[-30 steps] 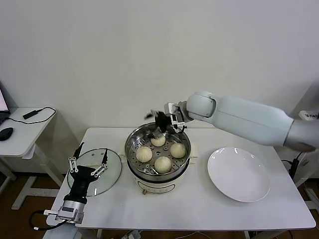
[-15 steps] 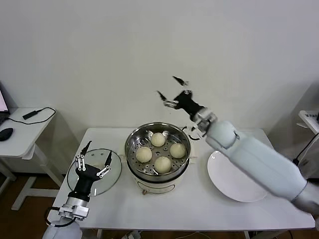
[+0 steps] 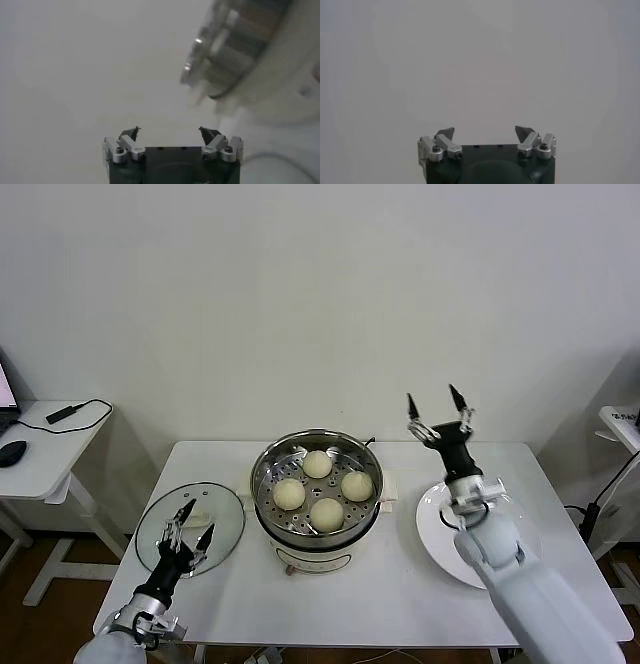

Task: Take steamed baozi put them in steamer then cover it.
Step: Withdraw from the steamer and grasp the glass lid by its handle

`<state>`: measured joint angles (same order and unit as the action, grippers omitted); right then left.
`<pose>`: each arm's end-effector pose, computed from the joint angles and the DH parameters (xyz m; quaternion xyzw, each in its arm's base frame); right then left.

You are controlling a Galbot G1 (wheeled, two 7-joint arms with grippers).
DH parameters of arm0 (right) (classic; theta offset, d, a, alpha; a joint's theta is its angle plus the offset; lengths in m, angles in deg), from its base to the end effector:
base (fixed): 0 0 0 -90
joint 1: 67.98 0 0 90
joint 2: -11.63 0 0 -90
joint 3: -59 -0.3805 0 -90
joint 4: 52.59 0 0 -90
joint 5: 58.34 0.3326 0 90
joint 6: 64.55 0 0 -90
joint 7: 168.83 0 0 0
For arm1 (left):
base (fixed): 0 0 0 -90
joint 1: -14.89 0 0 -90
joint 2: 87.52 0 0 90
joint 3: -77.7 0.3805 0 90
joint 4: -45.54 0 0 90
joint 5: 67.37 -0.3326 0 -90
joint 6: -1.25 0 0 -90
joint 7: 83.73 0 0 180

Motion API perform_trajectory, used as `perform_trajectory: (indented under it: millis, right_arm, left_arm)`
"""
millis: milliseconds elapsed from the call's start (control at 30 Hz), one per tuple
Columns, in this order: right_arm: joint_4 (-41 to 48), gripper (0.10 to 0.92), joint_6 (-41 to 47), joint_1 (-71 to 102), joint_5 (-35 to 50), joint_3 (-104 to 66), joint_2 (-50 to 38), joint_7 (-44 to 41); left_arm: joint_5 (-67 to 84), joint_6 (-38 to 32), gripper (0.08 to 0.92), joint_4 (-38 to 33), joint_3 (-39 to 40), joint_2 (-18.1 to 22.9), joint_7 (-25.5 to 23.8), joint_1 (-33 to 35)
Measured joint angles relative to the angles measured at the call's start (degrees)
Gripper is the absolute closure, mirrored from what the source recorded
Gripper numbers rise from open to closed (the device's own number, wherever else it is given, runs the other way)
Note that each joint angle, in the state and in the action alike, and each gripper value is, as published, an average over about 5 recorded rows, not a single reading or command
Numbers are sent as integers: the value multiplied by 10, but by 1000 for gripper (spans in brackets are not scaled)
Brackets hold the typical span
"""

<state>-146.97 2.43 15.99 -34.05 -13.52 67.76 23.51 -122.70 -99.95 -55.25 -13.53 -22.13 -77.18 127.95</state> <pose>0.3514 -0.1152 -0.3152 -0.0562 0.9752 -0.0309 0.2120 0.1884 0.1389 -0.3915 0.1109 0.7749 0.6207 0.0441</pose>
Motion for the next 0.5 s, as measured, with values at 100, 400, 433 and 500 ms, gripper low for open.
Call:
perform_trajectory:
  millis: [100,400,433,500]
  right_arm:
    - [-4,203,-11,46,-7,-38,14,-3]
    - [-10,203,-32,138,-26,-102,50,-17]
    - [-10,203,-34,145,-28,-107,53,-18]
    - [-9,203,-38,157,-33,-114,60,-20]
  left_arm:
    - [-43,9,177,23,2,0,2,-6]
    - [-115,41,177,89,13,5,35,-42]
    - [-119,45,177,96,14,5,38,-46]
    - [-125,53,177,107,17,6,44,-55]
